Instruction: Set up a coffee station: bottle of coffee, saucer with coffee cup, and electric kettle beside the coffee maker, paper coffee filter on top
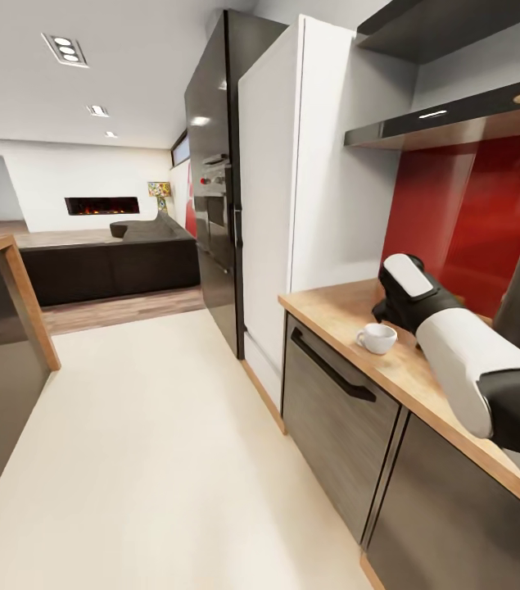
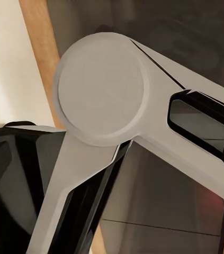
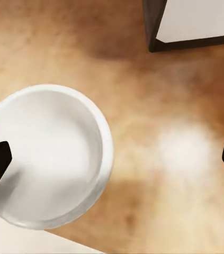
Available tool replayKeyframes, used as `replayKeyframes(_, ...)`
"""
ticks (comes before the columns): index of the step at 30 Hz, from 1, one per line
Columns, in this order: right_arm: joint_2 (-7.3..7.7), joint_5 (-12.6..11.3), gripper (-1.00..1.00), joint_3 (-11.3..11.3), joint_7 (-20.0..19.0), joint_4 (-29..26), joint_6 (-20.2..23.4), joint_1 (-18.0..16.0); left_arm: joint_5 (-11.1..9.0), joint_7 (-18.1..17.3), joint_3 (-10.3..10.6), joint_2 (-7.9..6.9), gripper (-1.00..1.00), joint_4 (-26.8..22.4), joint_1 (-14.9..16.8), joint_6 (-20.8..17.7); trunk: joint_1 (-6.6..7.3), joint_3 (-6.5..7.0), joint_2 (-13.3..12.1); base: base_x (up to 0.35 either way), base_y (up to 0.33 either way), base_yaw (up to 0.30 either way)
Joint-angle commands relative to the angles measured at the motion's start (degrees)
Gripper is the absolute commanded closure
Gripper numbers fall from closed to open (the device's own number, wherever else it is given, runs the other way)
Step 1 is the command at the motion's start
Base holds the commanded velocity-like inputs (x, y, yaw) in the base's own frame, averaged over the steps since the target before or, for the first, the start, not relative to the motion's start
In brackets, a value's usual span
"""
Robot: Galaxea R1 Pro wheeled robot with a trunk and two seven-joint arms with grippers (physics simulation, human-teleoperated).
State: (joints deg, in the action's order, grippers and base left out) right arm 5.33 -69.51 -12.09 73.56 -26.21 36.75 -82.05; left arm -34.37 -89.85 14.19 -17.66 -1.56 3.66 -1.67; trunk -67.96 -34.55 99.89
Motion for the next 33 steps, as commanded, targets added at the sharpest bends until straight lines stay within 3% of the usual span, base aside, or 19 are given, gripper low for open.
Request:
replayKeyframes(1,0.09,-0.51,-1.00,-0.48,-0.08,0.35,0.43,-0.05,-0.43,-0.15,0.49,-0.01,-1.00,-0.02,0.03,-0.18,0.01,-0.06,0.03,0.000,0.000,0.000)
replayKeyframes(8,0.51,-0.52,-1.00,-0.50,-2.84,3.13,-1.74,-0.04,-0.43,-0.15,0.49,-0.01,-1.00,-0.02,0.03,-0.18,0.01,-0.06,0.03,0.000,0.000,0.000)
replayKeyframes(27,0.99,-0.53,-1.00,-0.52,-3.99,4.88,-2.10,-0.04,-0.43,-0.15,0.49,-0.04,-1.00,-0.02,0.03,-0.18,0.01,-0.06,0.03,0.000,0.000,0.000)
replayKeyframes(33,1.00,-0.50,-1.00,-0.55,-6.01,6.07,-2.19,-0.04,-0.43,-0.15,0.49,-0.04,-1.00,-0.02,0.03,-0.18,0.01,-0.06,0.03,0.000,0.000,0.000)
